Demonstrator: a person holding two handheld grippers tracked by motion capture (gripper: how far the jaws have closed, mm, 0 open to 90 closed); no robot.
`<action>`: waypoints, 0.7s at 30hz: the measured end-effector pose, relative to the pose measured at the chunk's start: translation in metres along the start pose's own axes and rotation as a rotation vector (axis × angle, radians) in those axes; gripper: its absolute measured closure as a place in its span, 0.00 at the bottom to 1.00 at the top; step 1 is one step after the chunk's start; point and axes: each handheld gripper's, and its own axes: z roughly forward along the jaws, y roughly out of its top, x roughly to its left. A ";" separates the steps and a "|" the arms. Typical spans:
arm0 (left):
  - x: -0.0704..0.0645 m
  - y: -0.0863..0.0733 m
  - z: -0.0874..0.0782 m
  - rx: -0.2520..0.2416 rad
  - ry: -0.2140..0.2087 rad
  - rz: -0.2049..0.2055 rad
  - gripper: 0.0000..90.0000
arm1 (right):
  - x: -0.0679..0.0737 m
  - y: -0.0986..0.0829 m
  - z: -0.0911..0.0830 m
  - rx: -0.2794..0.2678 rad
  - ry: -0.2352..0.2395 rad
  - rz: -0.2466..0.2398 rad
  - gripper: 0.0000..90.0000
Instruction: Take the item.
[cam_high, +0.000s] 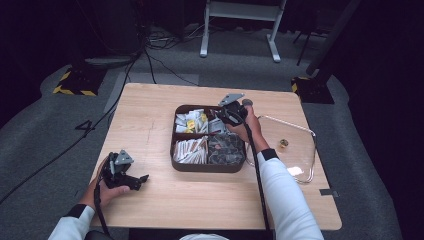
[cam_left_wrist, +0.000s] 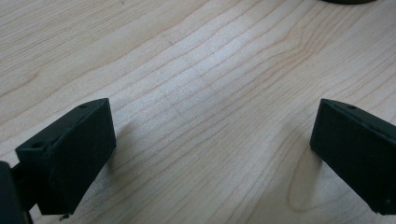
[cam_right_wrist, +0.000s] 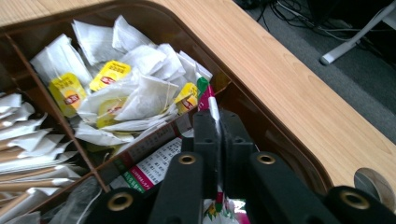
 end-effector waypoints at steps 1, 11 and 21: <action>0.000 0.000 0.000 0.000 0.000 0.000 0.00 | 0.000 0.000 -0.002 -0.005 0.000 0.001 0.98; 0.000 0.000 0.000 0.000 0.000 0.000 0.01 | -0.001 -0.003 -0.006 -0.016 0.013 0.004 0.99; 0.000 0.000 0.000 0.000 0.000 0.000 0.01 | 0.000 0.000 -0.028 -0.066 0.026 0.010 0.99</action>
